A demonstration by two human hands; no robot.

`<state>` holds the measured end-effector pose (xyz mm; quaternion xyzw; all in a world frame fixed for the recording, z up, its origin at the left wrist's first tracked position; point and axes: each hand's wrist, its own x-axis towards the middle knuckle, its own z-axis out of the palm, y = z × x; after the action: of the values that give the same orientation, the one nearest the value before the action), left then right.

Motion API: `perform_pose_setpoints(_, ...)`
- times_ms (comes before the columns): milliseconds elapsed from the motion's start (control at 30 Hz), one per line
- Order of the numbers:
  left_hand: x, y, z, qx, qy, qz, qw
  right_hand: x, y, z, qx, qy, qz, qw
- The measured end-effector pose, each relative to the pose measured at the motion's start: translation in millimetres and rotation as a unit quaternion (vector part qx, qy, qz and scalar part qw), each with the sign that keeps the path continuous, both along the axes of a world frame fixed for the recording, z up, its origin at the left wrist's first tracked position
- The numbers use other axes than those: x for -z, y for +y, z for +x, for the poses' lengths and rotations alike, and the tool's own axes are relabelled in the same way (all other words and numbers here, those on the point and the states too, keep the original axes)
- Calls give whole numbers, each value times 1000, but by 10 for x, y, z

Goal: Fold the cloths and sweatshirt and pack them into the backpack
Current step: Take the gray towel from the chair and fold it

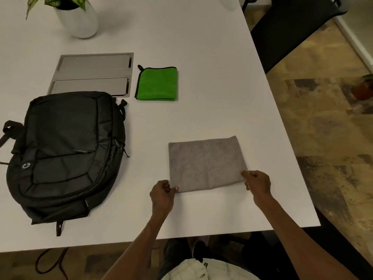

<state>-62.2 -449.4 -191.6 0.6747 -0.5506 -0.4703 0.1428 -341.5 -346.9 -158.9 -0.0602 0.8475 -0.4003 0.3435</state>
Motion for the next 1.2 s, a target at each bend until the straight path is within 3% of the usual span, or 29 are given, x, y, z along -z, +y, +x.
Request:
perform_pose_setpoints(133, -37, 42, -89, -72, 18, 27, 997, -232, -238, 218, -44, 64, -55, 995)
perform_pose_setpoints(367, 25, -105, -4, -151, 79, 122, 978, -270, -608, 1130, -235, 134, -130, 954)
perform_pose_setpoints(567, 11, -189, 95, -106, 105, 184, 972, 105, -677, 1610, -359, 140, -112, 916)
perform_pose_setpoints(800, -30, -149, 50, -49, 103, 145, 983, 264, -707, 1683, -447, 168, -73, 875)
perform_pose_setpoints(933, -10, -143, -10, -63, 68, 113, 989, 323, -684, 1642, -493, 261, -71, 827)
perform_pose_setpoints(1033, -26, -173, -40, -38, 42, 89, 994, 343, -611, 1602, -544, 238, -82, 800)
perform_pose_setpoints(1133, -24, -206, -27, 12, 11, 66, 998, 396, -518, 1523, -522, 191, -131, 821)
perform_pose_setpoints(1200, -44, -229, -18, 36, -9, 41, 998, 454, -470, 1441, -457, 261, -153, 836)
